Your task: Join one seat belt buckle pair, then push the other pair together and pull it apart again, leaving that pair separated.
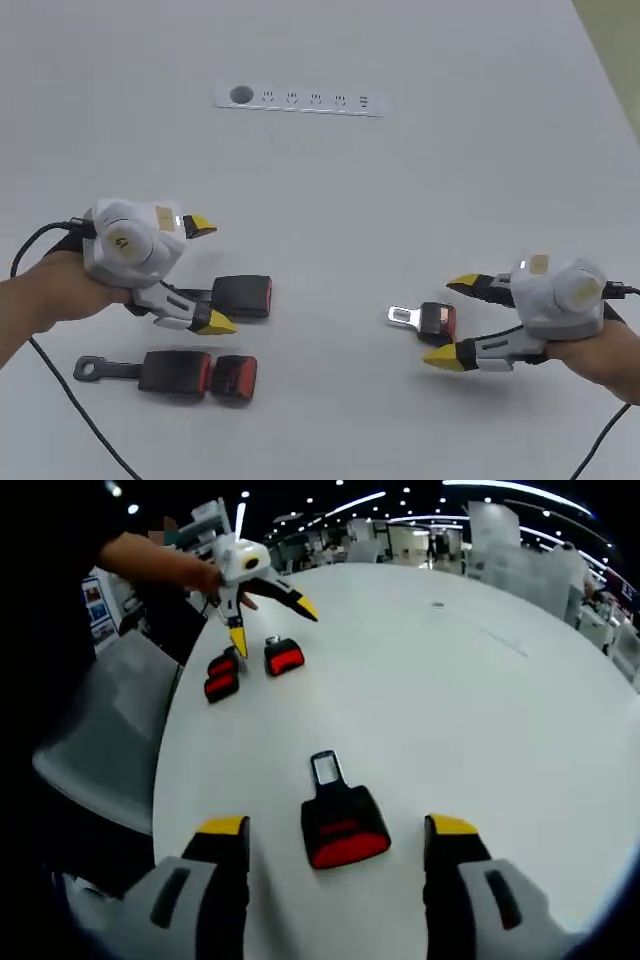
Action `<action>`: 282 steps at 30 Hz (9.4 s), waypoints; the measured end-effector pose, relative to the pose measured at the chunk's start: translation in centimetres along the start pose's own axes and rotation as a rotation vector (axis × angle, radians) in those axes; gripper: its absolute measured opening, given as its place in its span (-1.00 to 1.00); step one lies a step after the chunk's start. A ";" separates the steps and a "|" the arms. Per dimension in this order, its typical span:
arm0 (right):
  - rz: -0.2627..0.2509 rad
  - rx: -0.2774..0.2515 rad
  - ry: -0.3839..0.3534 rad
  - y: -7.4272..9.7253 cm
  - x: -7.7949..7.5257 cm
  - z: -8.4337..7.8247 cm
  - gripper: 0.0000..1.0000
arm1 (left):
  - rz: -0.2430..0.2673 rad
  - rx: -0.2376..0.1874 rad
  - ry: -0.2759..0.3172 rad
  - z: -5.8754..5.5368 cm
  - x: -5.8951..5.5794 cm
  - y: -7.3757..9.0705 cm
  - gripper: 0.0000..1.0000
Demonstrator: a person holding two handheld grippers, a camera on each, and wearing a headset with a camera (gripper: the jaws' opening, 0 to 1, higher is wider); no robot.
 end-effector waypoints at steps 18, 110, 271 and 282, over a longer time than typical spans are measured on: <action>0.039 0.038 0.134 -0.7 -0.9 0.3 -0.29 | -0.128 0.036 -0.176 -1.0 -0.5 -2.2 -0.29; 0.179 0.021 0.133 -13.0 4.6 14.0 -0.34 | -0.193 0.119 -0.243 -0.3 -0.2 -2.3 -0.32; -0.486 -0.351 -0.123 3.8 14.4 3.3 1.00 | 0.405 -0.331 0.368 -5.3 -10.9 17.7 1.00; -0.519 -0.396 -0.174 3.7 15.1 3.5 1.00 | 0.427 -0.356 0.397 -5.9 -11.3 18.4 1.00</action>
Point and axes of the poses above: the centre of the closed fingertips' face, and the gripper's own axes: y roughly backward along the fingers, x roughly to its left, z roughly out of its top, the point moved 7 cm from there along y, roughly backward along the fingers, and after that the axes turned 2 degrees about x, right-handed, at the moved point
